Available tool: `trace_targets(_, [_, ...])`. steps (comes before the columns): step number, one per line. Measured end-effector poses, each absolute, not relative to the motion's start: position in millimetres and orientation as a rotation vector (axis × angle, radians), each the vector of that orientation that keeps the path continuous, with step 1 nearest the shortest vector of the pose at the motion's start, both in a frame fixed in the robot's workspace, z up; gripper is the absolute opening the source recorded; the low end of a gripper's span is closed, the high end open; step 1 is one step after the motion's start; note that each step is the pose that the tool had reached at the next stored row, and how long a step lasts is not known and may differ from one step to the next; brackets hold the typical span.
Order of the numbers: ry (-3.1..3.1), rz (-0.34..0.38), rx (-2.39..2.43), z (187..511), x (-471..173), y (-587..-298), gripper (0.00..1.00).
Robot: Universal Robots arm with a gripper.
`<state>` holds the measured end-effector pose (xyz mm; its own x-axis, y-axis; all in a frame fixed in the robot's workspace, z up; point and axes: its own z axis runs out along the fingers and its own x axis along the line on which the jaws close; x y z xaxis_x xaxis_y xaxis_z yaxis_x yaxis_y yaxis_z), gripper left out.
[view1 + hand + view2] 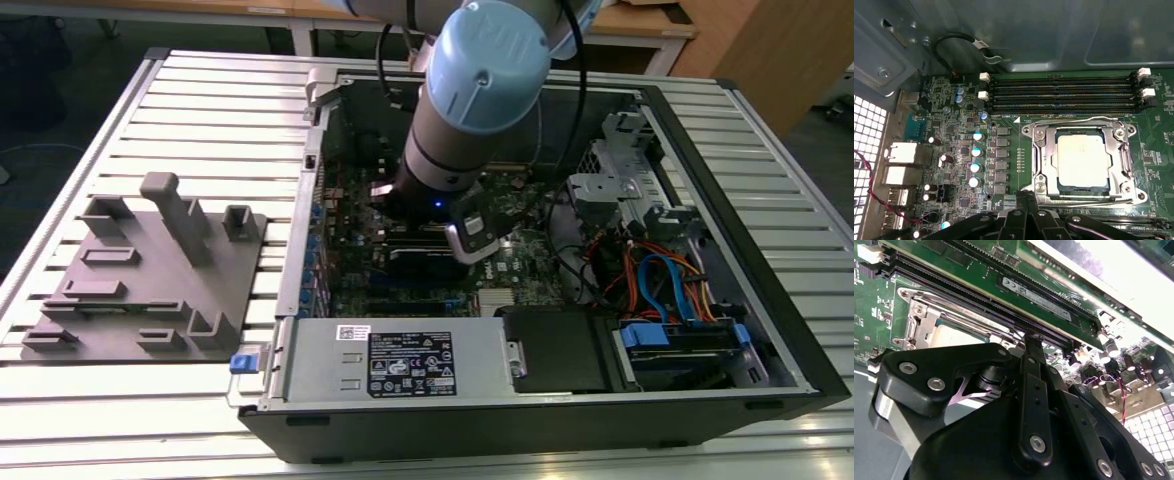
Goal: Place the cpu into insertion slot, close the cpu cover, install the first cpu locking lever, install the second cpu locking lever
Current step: 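Install the second cpu locking lever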
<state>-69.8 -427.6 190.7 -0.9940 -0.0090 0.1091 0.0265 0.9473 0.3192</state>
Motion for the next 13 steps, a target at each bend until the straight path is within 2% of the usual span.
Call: trace_targets(13, [-2.992,-0.498,-0.013,188.0,-71.4,-424.1,0.11])
